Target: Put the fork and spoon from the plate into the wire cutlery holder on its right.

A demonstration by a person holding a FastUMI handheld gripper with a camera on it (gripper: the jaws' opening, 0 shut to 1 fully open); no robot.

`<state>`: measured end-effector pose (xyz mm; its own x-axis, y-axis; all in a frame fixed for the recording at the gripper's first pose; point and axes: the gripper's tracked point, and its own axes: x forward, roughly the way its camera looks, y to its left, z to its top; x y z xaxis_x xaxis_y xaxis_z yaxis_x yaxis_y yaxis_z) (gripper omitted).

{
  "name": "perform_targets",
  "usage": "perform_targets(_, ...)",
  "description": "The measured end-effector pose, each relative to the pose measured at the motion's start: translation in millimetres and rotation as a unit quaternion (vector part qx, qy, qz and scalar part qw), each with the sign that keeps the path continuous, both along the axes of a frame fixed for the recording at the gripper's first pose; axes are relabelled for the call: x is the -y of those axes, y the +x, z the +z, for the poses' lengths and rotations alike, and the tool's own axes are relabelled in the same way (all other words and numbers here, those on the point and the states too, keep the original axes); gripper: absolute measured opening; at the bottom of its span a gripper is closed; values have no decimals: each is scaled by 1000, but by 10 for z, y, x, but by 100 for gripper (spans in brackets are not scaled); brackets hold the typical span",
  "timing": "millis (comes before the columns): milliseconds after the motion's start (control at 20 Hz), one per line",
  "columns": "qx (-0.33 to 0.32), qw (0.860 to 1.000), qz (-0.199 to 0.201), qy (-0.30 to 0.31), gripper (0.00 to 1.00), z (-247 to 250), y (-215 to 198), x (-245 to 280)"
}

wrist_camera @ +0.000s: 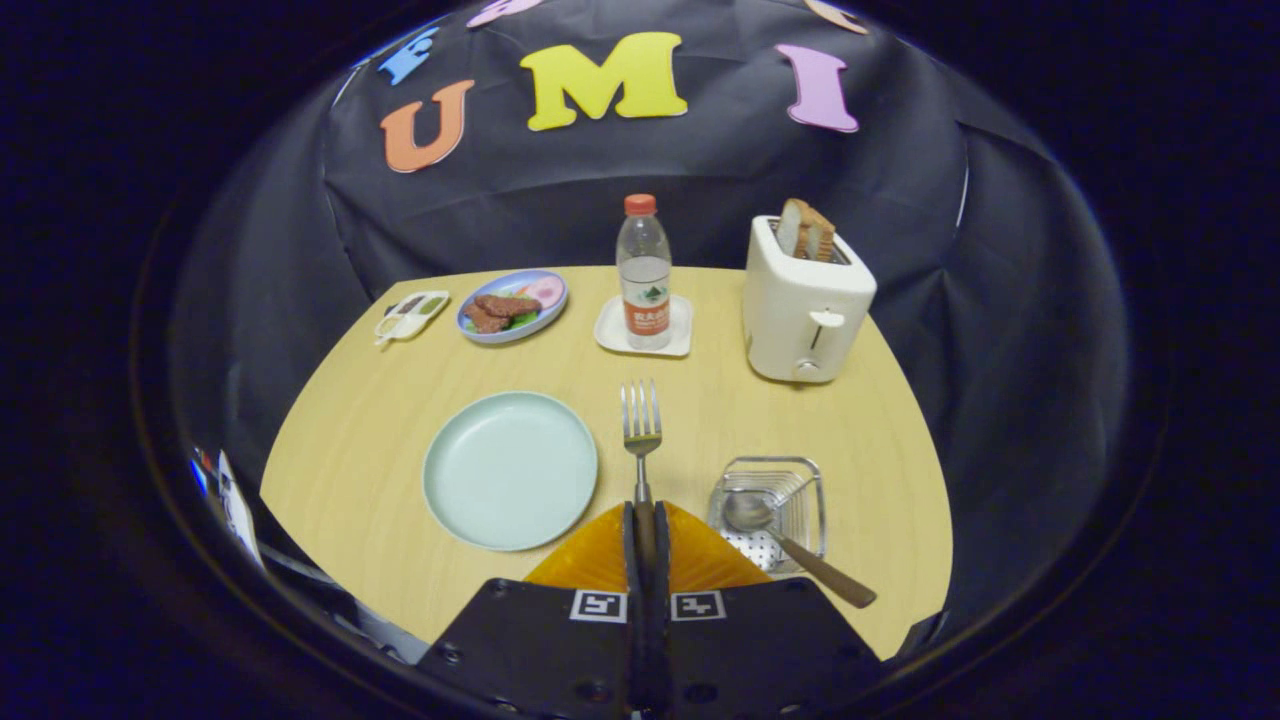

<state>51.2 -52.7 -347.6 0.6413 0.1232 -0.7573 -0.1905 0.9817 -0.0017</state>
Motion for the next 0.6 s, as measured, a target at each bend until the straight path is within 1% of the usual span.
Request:
perform_targets(100, -18, 1000, -11, -2, 1, 27, -32, 164)
perform_targets(200, -31, 999, -16, 11, 1, 90, -68, 243)
perform_targets(300, -47, 999, -24, 6, 1, 112, -125, 377)
perform_targets(450, -101, 994, -44, -12, 1, 76, -312, 564)
perform_targets(600, -157, 986, -48, -18, 1, 0, -450, 676)
